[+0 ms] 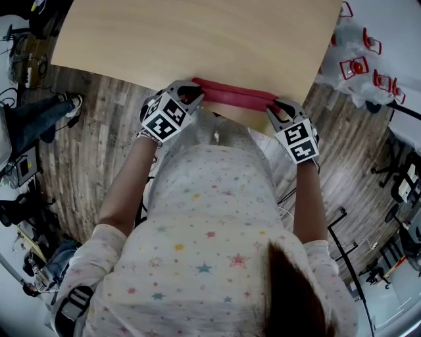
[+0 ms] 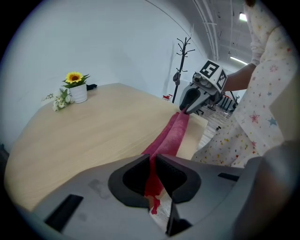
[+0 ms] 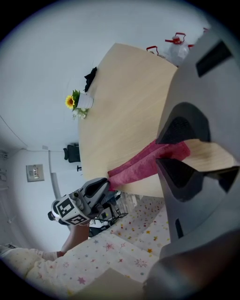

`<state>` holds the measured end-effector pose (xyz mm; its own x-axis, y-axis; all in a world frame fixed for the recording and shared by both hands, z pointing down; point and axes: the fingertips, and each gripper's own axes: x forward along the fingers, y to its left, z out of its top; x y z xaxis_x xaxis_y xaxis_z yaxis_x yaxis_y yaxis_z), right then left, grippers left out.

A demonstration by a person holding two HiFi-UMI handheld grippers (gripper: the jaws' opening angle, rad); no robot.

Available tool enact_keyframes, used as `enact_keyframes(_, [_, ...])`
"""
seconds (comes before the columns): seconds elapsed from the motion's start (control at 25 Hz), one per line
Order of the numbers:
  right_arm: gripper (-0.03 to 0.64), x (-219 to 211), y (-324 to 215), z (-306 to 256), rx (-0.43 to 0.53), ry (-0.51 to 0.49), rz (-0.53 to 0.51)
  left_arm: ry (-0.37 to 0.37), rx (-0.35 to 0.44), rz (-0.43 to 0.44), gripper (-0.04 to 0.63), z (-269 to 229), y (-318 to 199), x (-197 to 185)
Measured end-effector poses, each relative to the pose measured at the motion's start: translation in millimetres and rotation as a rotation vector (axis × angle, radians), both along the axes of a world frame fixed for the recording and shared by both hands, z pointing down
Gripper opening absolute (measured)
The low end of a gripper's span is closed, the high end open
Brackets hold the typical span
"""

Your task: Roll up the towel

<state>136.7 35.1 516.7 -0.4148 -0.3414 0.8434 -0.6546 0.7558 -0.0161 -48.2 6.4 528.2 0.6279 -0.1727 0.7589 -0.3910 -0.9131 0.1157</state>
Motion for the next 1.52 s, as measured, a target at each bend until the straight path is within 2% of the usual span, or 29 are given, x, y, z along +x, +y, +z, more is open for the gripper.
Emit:
enact_keyframes(0.2, [0.092,10,-9,4,0.020,0.030,0.069,0.013,0.004,-0.091,0.045,4,-20,-1])
enact_keyframes(0.56, [0.092,13,-12,9,0.023,0.056,0.118,0.028,0.000,-0.133,0.046,8,-28,0])
enact_keyframes(0.84, [0.094,7,-11,-11,0.063,-0.003,0.134,0.088,0.027,-0.161,0.046,-13,-25,-8])
enact_keyframes(1.0, [0.092,-1,-7,-21,0.063,-0.059,0.138,0.150,0.048,-0.186,0.046,-31,-22,-9])
enact_keyframes(1.16, [0.092,-13,0,-20,0.047,-0.088,0.115,0.189,0.007,-0.139,0.044,-35,-7,4])
enact_keyframes(1.36, [0.092,-30,8,-13,0.022,-0.085,0.072,0.130,-0.067,-0.013,0.044,-12,25,21])
enact_keyframes(1.52, [0.089,-34,14,0,-0.001,-0.051,0.039,0.083,-0.073,-0.015,0.044,10,33,23])
